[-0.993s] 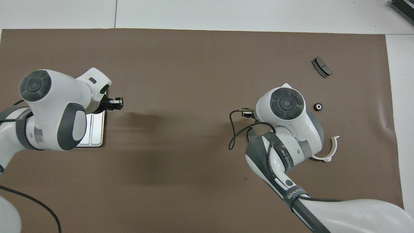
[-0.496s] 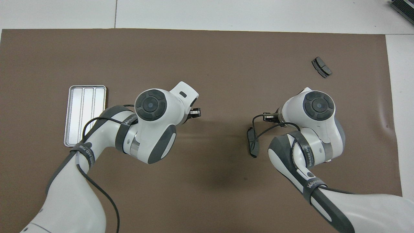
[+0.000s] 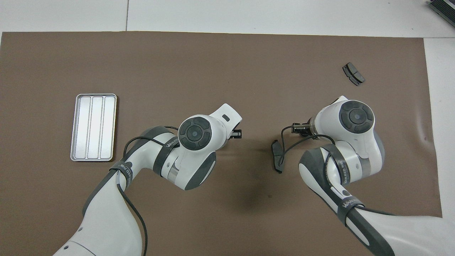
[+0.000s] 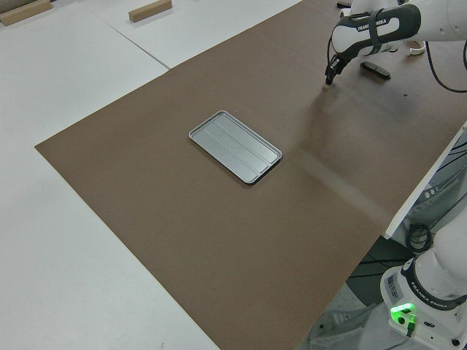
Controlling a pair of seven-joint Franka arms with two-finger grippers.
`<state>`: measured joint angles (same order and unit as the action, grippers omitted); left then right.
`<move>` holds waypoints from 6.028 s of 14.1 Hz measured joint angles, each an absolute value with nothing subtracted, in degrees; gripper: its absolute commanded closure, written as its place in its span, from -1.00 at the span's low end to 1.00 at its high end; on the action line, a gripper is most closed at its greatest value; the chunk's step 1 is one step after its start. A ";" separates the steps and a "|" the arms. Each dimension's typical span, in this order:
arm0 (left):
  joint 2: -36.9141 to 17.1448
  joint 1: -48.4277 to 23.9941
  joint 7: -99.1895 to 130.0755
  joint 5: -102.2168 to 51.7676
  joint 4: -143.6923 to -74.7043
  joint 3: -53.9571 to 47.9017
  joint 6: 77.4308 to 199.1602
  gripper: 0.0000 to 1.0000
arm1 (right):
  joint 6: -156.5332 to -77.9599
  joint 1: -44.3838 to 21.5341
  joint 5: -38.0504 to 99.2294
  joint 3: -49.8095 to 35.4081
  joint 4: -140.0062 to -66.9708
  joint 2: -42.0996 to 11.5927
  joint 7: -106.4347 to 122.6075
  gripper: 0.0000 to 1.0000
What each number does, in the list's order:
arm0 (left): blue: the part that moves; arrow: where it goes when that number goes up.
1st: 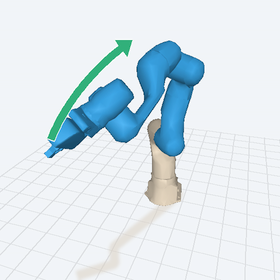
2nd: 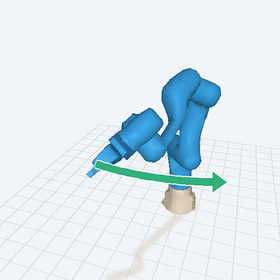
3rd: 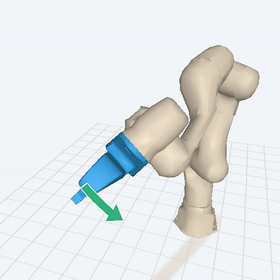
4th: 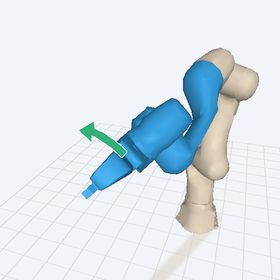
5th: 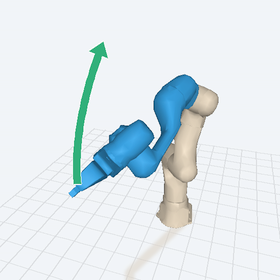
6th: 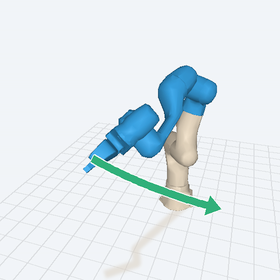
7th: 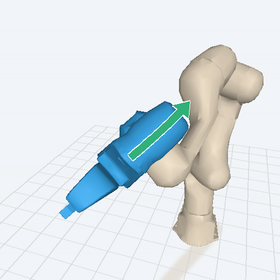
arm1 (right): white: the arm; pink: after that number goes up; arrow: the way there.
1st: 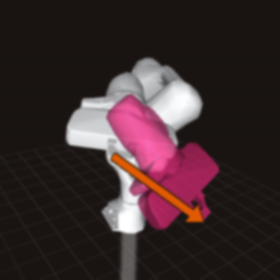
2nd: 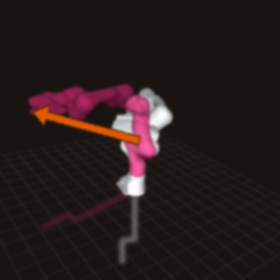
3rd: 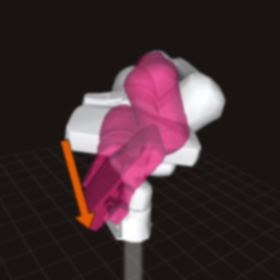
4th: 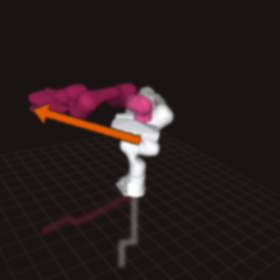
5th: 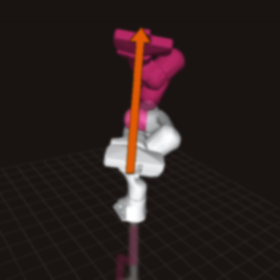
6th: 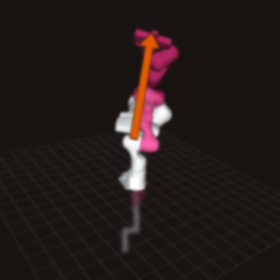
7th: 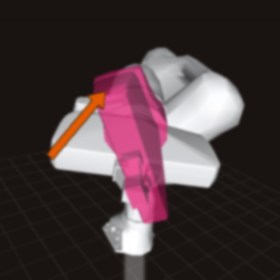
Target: Place bearing gear from tray to pile
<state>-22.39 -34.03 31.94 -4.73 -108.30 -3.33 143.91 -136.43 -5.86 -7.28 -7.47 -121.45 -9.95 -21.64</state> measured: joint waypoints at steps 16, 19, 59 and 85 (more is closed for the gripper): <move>-0.20 -2.18 8.90 1.53 -94.06 -1.92 92.60 -1.00 | -135.15 -21.70 -4.34 -7.99 -107.99 -17.08 -33.55 -1.00; 0.70 -1.56 7.36 1.98 -94.15 -1.88 92.24 -1.00 | -135.14 -24.20 -4.99 -7.97 -104.24 -21.39 -36.39 -1.00; 0.67 -0.24 3.33 -0.07 -95.61 -1.65 94.94 -1.00 | -140.53 0.04 -11.58 -7.09 -100.79 -28.03 -20.86 -1.00; 0.68 -0.24 3.33 -0.07 -95.62 -1.64 94.94 -1.00 | -92.77 1.13 -0.82 -6.94 -92.62 1.05 -6.79 -1.00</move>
